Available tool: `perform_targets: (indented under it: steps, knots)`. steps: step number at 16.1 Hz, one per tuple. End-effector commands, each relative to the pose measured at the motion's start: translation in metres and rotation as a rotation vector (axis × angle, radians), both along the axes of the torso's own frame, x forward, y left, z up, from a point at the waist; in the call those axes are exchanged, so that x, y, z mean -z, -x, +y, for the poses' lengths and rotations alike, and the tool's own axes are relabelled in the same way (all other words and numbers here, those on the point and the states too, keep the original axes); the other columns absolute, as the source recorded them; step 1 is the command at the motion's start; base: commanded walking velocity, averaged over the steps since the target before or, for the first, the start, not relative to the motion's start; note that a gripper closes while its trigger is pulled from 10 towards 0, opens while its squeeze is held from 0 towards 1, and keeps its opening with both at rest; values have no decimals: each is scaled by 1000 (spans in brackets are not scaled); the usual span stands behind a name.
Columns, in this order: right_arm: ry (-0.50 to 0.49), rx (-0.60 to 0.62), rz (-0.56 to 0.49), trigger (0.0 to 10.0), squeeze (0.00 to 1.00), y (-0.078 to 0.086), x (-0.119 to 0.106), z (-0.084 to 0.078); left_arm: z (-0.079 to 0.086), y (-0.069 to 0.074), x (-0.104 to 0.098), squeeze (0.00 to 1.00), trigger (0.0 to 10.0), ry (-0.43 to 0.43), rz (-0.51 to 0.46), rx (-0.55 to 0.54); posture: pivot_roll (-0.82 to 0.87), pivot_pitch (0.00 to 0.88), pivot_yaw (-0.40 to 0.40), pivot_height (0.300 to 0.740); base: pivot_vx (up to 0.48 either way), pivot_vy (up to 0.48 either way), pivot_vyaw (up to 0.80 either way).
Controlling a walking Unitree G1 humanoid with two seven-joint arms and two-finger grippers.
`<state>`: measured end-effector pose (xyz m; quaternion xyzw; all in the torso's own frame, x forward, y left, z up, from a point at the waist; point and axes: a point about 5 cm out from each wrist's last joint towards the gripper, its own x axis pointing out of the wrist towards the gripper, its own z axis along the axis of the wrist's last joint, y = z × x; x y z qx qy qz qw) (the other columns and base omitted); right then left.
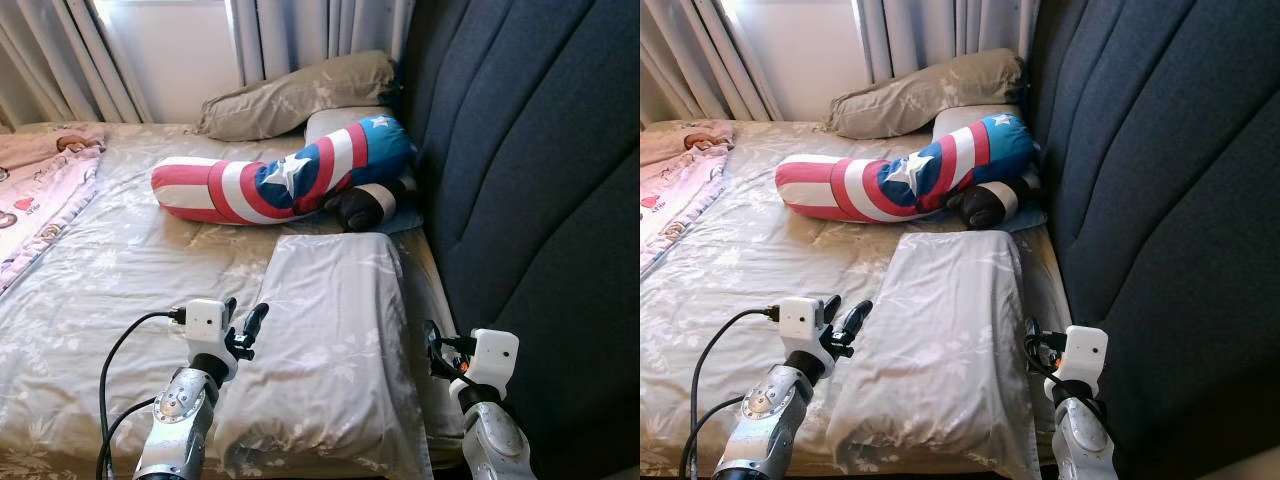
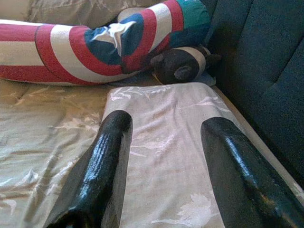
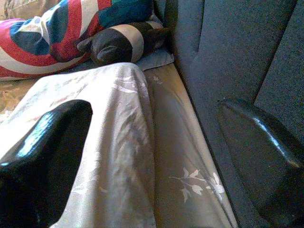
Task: Clean up the room
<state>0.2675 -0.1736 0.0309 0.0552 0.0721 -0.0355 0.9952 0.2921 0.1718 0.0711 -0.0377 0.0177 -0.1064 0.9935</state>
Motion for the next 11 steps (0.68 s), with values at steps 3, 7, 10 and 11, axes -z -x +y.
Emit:
perform_targets:
  steps: [3,7,10,11]
  knots:
    - [-3,-3,13,10000,0,-1,2,0,1,-3,-5,0,10000,9,-13,-4,-29,32,-12,738,0,0,0]
    - [4,2,10,10000,0,-1,1,0,1,-3,-5,0,10000,10,-12,-3,-30,36,-14,738,277,0,0]
    - [7,3,12,10000,0,0,1,-1,1,-2,-5,0,10000,10,-10,0,-32,37,-14,738,303,0,0]
    - [5,2,12,10000,0,0,2,-1,0,-2,-5,0,10000,10,-11,1,-32,36,-15,738,304,0,0]
